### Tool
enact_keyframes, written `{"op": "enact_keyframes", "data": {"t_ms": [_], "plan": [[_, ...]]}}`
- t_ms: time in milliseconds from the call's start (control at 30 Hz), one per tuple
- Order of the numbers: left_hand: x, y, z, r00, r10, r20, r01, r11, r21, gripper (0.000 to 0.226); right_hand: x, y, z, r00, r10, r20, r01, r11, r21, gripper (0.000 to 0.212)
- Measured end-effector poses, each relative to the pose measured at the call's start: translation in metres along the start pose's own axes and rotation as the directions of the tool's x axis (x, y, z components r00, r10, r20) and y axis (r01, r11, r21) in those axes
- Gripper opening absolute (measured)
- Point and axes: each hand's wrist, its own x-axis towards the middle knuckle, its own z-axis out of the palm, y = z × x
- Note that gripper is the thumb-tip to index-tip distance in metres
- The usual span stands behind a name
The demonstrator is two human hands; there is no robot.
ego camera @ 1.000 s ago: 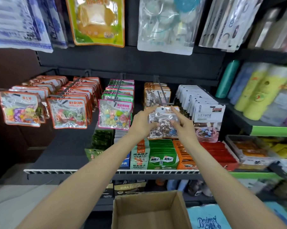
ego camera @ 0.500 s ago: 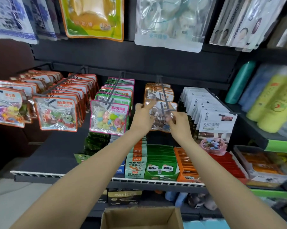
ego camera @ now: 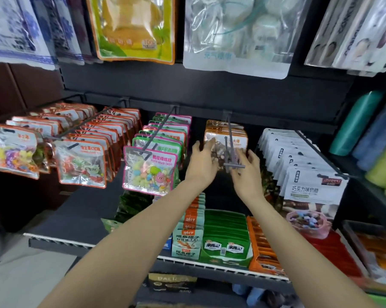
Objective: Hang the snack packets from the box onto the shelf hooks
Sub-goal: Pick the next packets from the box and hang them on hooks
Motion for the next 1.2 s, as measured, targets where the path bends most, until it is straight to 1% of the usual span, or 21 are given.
{"op": "enact_keyframes", "data": {"t_ms": [33,100,200,267,367,433,500,600,667,700,767,800,867,900,933,1000,1033,1067,1133,1200], "plan": [[-0.009,-0.001,-0.001,0.999,0.013,-0.03,-0.013,1.0,0.0,0.056,-0.009,0.0,-0.001,1.0,0.0,0.009,0.0,1.0,0.002,0.049],[-0.032,-0.003,-0.006,0.999,0.036,-0.019,-0.036,0.999,-0.004,0.045,-0.032,-0.004,-0.005,0.995,0.053,0.083,-0.055,0.998,0.034,0.041],[-0.075,-0.011,-0.014,0.994,0.055,0.095,-0.055,0.998,0.001,0.035,-0.082,-0.015,-0.011,0.964,0.125,0.234,-0.147,0.986,0.079,0.032],[-0.115,-0.021,-0.018,0.986,0.044,0.163,-0.045,0.999,0.001,0.031,-0.126,-0.022,-0.009,0.938,0.158,0.309,-0.191,0.978,0.08,0.03],[-0.182,-0.045,-0.022,0.956,0.018,0.293,-0.02,1.0,0.004,0.026,-0.205,-0.022,0.004,0.886,0.23,0.403,-0.265,0.964,0.034,0.028],[-0.226,-0.064,-0.02,0.916,-0.008,0.4,-0.006,0.999,0.034,0.026,-0.262,-0.015,0.017,0.858,0.283,0.429,-0.297,0.954,-0.035,0.026],[-0.266,-0.084,-0.014,0.869,-0.024,0.495,-0.011,0.998,0.068,0.026,-0.316,-0.009,0.03,0.795,0.372,0.48,-0.353,0.926,-0.133,0.026],[-0.315,-0.109,0.003,0.78,-0.041,0.625,-0.046,0.991,0.123,0.03,-0.382,0.002,0.045,0.669,0.509,0.542,-0.471,0.854,-0.22,0.029],[-0.344,-0.122,0.017,0.693,-0.09,0.715,-0.046,0.985,0.169,0.036,-0.414,0.007,0.051,0.577,0.566,0.59,-0.51,0.813,-0.281,0.034],[-0.358,-0.126,0.025,0.643,-0.118,0.757,-0.048,0.98,0.194,0.038,-0.426,0.006,0.051,0.516,0.59,0.622,-0.516,0.793,-0.324,0.037],[-0.381,-0.131,0.036,0.538,-0.158,0.828,-0.088,0.966,0.242,0.033,-0.445,0.01,0.052,0.4,0.606,0.687,-0.499,0.773,-0.392,0.051],[-0.392,-0.133,0.041,0.479,-0.174,0.86,-0.122,0.958,0.261,0.033,-0.451,0.012,0.052,0.355,0.6,0.717,-0.479,0.775,-0.411,0.058],[-0.411,-0.14,0.05,0.344,-0.225,0.911,-0.222,0.924,0.312,0.044,-0.462,0.014,0.054,0.301,0.567,0.767,-0.428,0.799,-0.423,0.067],[-0.42,-0.144,0.052,0.292,-0.256,0.921,-0.276,0.9,0.338,0.049,-0.466,0.014,0.054,0.295,0.554,0.779,-0.39,0.814,-0.431,0.064],[-0.426,-0.149,0.055,0.269,-0.271,0.924,-0.322,0.879,0.352,0.052,-0.468,0.012,0.054,0.322,0.54,0.778,-0.331,0.834,-0.441,0.056],[-0.434,-0.158,0.06,0.257,-0.268,0.928,-0.337,0.876,0.346,0.057,-0.466,0.012,0.054,0.429,0.509,0.746,-0.185,0.858,-0.479,0.038],[-0.435,-0.16,0.06,0.271,-0.253,0.929,-0.322,0.885,0.335,0.059,-0.462,0.008,0.051,0.491,0.496,0.716,-0.135,0.855,-0.5,0.032],[-0.434,-0.161,0.059,0.29,-0.237,0.927,-0.309,0.894,0.325,0.057,-0.461,0.007,0.05,0.525,0.497,0.69,-0.109,0.844,-0.525,0.03],[-0.433,-0.163,0.061,0.313,-0.23,0.921,-0.275,0.907,0.32,0.053,-0.463,0.009,0.046,0.557,0.532,0.638,-0.096,0.804,-0.587,0.028],[-0.433,-0.166,0.064,0.356,-0.226,0.907,-0.211,0.926,0.314,0.058,-0.467,0.014,0.042,0.598,0.566,0.567,-0.131,0.768,-0.627,0.025]]}}
